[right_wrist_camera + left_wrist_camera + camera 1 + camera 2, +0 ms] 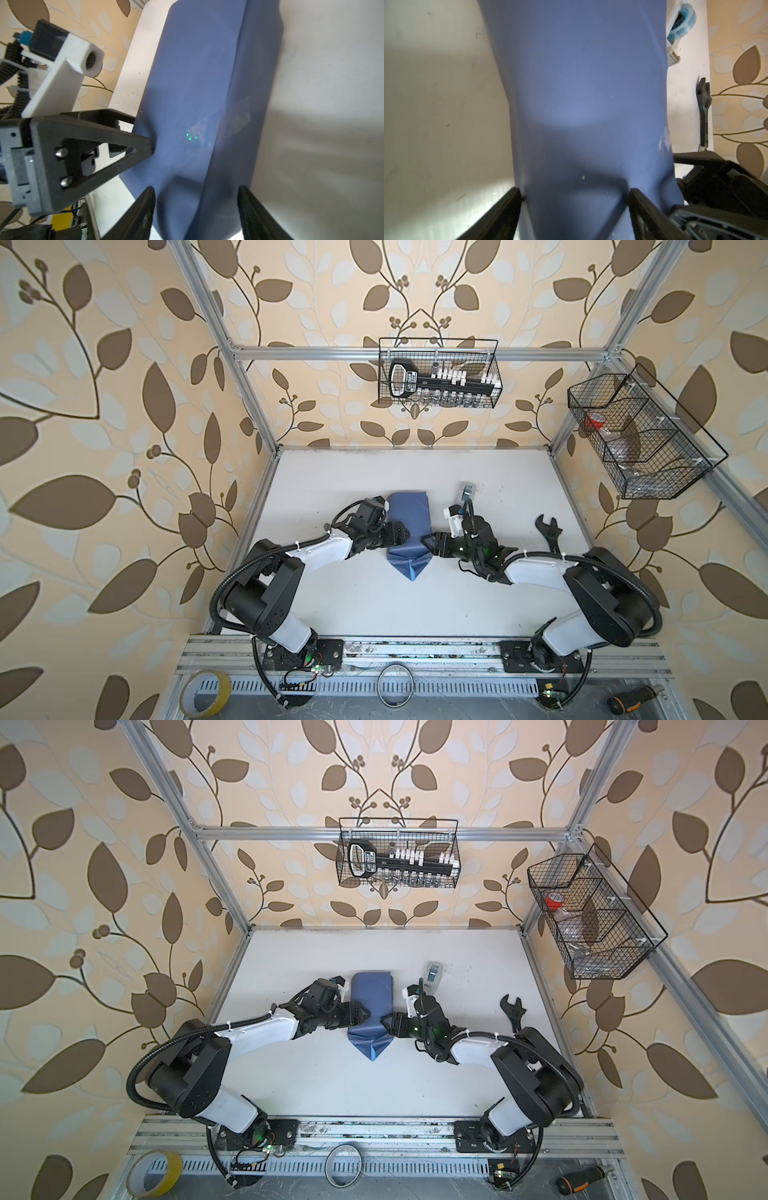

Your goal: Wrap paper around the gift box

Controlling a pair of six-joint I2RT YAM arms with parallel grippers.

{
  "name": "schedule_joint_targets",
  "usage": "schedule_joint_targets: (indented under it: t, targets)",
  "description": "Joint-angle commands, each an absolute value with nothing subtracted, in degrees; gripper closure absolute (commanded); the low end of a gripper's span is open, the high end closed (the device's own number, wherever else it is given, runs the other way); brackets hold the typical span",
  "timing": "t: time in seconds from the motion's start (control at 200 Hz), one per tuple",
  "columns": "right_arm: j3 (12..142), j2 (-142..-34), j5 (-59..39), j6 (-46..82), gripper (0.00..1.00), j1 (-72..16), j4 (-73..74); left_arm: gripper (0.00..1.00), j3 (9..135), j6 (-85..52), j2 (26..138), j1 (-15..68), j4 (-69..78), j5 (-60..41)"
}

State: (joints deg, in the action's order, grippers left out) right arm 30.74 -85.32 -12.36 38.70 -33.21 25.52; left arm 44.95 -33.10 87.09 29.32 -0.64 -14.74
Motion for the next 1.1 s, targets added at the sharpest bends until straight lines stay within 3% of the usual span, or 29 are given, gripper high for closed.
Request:
schedule_joint_targets:
  t: [0.0,0.095,0.25,0.545,1.095]
  targets:
    - [28.25,-78.80,-3.53,34.91,0.32,-31.84,18.37,0.15,43.30,-32.06,78.26,29.51,-4.65,-7.29]
    - [27.46,-72.58,0.03,32.02,0.32,-31.62,13.47,0.16,40.57,-30.22,71.00,31.59,-8.21,-0.64]
    - [27.66,-67.85,0.06,29.65,0.32,-30.47,9.70,0.46,37.92,-28.12,66.01,44.06,-12.50,3.56]
    - [26.83,-67.57,-3.37,28.04,0.32,-27.09,8.66,0.70,43.18,-22.17,79.01,57.05,-13.90,-0.99]
    - [25.31,-68.89,-6.04,28.47,0.32,-25.84,9.75,0.76,48.13,-16.15,93.21,57.21,-11.64,2.02]
